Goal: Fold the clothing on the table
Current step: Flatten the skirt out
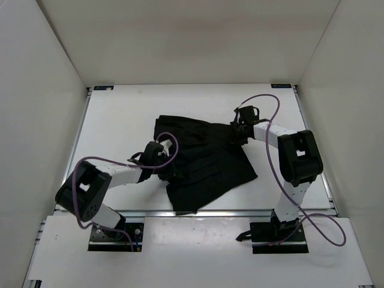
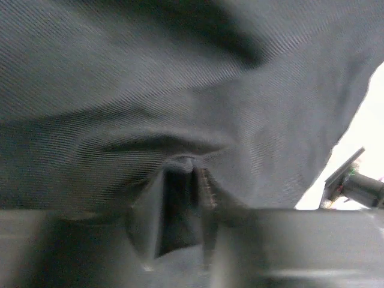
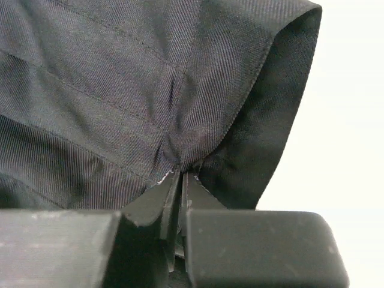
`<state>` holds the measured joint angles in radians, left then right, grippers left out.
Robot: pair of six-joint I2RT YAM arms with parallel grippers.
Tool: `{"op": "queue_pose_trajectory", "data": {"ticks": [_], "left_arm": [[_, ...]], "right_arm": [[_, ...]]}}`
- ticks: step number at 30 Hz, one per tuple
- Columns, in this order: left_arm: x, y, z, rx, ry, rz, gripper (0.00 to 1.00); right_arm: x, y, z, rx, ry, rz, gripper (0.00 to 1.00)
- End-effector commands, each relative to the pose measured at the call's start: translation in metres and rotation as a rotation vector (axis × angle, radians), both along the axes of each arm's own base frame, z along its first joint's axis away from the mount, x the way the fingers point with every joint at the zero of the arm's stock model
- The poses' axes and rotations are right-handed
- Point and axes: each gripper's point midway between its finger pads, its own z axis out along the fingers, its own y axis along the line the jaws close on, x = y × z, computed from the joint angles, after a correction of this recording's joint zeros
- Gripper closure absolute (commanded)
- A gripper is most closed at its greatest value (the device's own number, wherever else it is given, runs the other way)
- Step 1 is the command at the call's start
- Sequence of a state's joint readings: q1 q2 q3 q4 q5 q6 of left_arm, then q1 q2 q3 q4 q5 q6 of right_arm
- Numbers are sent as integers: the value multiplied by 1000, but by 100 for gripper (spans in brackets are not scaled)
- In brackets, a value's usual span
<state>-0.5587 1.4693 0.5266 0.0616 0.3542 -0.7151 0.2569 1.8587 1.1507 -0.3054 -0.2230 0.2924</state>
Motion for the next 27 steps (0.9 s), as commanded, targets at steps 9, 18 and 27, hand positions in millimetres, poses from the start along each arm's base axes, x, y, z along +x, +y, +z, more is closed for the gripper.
{"op": "queue_pose_trajectory", "data": {"ticks": [9, 18, 27], "left_arm": [[100, 68, -25, 349, 50, 152, 77], [218, 96, 9, 346, 27, 266, 83], [201, 62, 132, 233, -259, 191, 29]], "right_arm": [[-77, 26, 4, 25, 38, -16, 100], [-163, 82, 76, 392, -172, 223, 82], [-160, 61, 103, 332, -303, 285, 66]]}}
